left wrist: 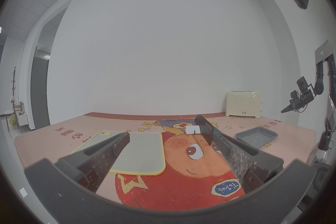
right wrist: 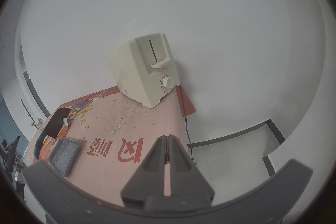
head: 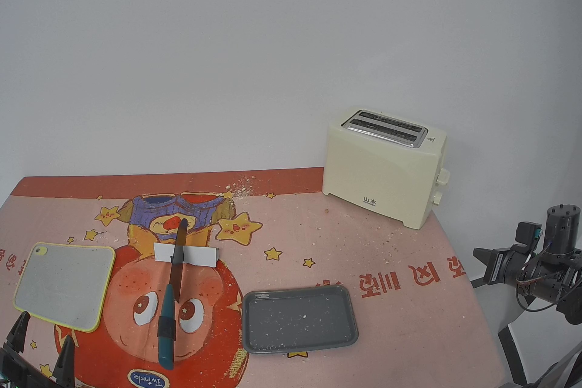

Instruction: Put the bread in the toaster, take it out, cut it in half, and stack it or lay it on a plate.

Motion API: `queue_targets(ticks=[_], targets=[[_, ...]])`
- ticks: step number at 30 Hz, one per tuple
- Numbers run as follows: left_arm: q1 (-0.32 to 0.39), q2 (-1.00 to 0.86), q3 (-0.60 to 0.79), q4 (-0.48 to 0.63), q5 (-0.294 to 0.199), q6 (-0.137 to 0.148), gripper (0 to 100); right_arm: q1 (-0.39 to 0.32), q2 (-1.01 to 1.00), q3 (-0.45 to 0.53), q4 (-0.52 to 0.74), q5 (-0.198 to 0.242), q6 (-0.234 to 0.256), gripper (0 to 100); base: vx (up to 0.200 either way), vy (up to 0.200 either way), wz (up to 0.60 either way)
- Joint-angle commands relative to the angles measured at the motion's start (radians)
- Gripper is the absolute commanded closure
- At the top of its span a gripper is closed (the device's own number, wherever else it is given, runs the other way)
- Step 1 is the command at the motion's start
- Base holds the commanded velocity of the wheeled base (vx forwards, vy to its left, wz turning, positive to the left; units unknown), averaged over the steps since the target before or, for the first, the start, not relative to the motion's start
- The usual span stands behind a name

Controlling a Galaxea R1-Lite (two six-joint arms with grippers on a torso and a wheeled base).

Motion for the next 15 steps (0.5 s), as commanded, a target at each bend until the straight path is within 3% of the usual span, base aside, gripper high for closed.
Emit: queue_targets(ticks=[1, 15], targets=[[0.000, -0.004, 0.018, -0.001, 0.000, 0.000, 0, -0.001, 0.007, 0.025, -0.001, 0.000, -0.005, 100, 0.000, 0.000, 0.00], [0.000, -0.004, 0.018, -0.001, 0.000, 0.000, 0, -0.027, 0.053, 0.018, -0.029, 0.004, -0.007, 100, 0.000, 0.000, 0.00]])
